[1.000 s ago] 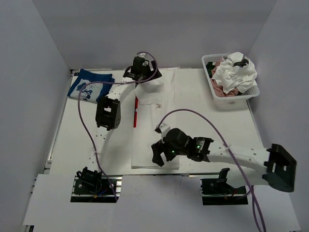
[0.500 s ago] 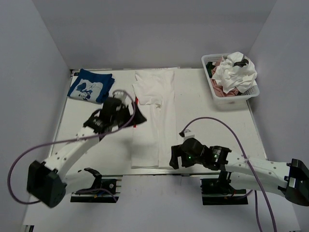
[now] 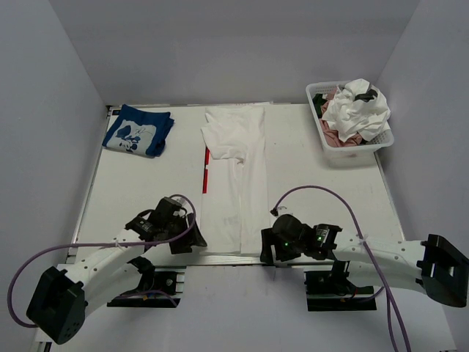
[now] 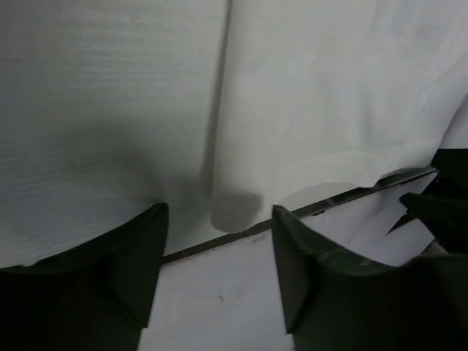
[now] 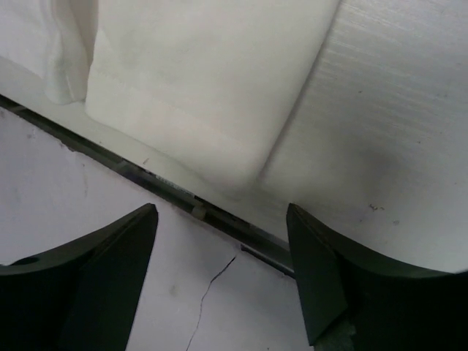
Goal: Fold and stack the t-shirts
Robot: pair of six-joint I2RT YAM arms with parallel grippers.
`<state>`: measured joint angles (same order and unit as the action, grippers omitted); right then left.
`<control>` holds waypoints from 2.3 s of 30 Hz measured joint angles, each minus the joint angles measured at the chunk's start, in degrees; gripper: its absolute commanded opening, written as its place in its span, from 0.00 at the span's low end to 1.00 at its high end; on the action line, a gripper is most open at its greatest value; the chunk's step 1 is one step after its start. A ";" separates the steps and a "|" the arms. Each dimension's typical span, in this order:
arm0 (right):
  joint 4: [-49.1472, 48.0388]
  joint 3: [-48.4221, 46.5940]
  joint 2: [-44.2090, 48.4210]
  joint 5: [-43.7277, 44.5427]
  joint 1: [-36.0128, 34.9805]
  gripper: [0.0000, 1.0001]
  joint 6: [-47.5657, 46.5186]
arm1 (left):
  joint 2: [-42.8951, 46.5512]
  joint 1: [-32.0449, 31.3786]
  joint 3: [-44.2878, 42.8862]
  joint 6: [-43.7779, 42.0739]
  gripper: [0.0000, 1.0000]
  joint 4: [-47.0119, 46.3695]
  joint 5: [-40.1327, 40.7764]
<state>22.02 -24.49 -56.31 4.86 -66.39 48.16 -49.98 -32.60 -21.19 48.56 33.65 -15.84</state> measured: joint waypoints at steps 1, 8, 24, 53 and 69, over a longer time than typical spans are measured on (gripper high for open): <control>-0.55 0.37 -0.31 0.31 0.00 0.72 0.59 | -0.61 -0.31 0.70 0.17 0.63 -0.24 -0.09; -6.62 1.70 -1.81 2.32 0.00 0.63 4.42 | -0.46 -1.88 4.00 1.90 0.44 -5.14 -0.87; -7.91 -1.07 -7.69 7.08 0.13 0.00 2.16 | -0.57 -4.02 1.84 2.95 0.00 -6.67 -0.57; -7.52 -39.15 -34.45 23.65 25.18 0.00 -13.09 | -43.78 5.57 -46.82 -5.51 0.00 -7.78 23.93; -5.35 -58.03 -54.88 12.02 33.20 0.90 -20.20 | -63.10 13.07 -63.12 -13.94 1.00 -9.68 19.98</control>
<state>16.67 -82.52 -111.20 16.88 -33.19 27.97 -113.08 -19.53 -84.31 34.61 23.97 4.14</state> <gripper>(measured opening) 0.894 0.995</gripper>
